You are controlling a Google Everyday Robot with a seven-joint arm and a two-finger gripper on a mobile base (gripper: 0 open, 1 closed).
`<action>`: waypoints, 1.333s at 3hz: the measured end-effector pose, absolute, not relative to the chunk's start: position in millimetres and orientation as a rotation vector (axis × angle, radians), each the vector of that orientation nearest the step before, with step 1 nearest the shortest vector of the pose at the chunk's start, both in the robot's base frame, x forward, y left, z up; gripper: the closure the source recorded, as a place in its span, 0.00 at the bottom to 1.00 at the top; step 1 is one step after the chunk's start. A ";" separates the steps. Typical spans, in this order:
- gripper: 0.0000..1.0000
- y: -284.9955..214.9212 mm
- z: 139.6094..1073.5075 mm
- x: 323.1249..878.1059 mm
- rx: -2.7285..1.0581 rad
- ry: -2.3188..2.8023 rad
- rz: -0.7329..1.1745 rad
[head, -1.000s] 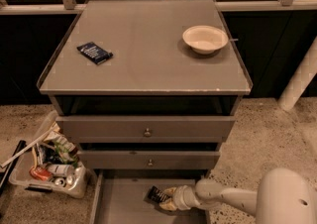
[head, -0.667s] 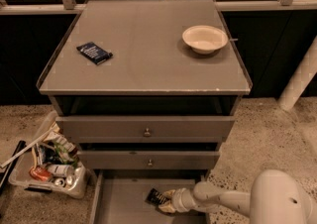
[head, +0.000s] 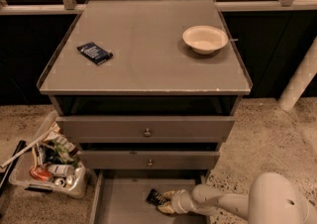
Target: Place rxbar chocolate into bottom drawer
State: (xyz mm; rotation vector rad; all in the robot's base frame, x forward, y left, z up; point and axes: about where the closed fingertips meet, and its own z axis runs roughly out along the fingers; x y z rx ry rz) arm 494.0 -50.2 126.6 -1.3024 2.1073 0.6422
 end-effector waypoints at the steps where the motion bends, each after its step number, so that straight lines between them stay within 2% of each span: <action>1: 0.58 -50.2 126.6 494.0 -1.302 2.107 0.642; 3: 0.11 -50.1 126.6 493.9 -1.303 2.107 0.642; 4: 0.00 -50.1 126.6 493.9 -1.303 2.107 0.642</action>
Offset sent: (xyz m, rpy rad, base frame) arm 0.0000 0.0000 0.0000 0.0000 0.0000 0.0000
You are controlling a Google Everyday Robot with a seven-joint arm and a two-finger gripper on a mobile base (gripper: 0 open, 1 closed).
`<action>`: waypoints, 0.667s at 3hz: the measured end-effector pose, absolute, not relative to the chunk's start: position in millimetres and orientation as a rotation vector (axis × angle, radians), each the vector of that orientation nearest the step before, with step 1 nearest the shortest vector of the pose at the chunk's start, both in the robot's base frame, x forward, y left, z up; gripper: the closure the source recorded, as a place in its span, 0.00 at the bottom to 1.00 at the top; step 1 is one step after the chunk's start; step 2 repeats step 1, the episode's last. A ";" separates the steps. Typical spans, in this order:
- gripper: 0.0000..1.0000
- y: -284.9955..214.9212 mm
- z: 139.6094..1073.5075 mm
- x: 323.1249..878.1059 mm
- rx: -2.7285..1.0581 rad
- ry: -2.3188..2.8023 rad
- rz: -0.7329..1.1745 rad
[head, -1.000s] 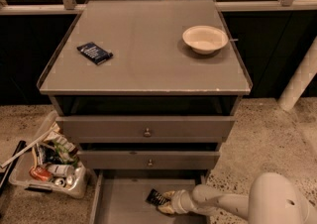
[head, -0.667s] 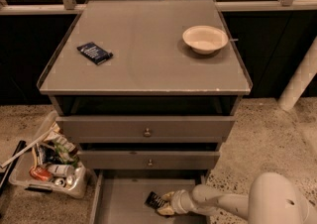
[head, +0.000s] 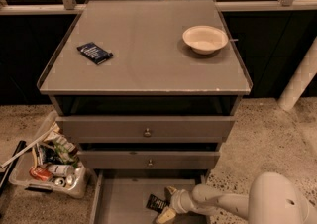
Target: Place rxbar chocolate into bottom drawer
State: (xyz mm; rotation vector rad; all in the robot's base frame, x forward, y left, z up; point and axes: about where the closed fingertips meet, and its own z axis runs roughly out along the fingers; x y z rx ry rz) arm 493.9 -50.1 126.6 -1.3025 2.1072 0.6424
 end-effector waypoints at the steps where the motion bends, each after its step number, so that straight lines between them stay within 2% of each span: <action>1: 0.00 -50.1 126.6 493.9 -1.303 2.107 0.642; 2: 0.00 -50.1 126.6 493.9 -1.303 2.107 0.642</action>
Offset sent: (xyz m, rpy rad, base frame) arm 0.0000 0.0000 0.0000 0.0000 0.0000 0.0000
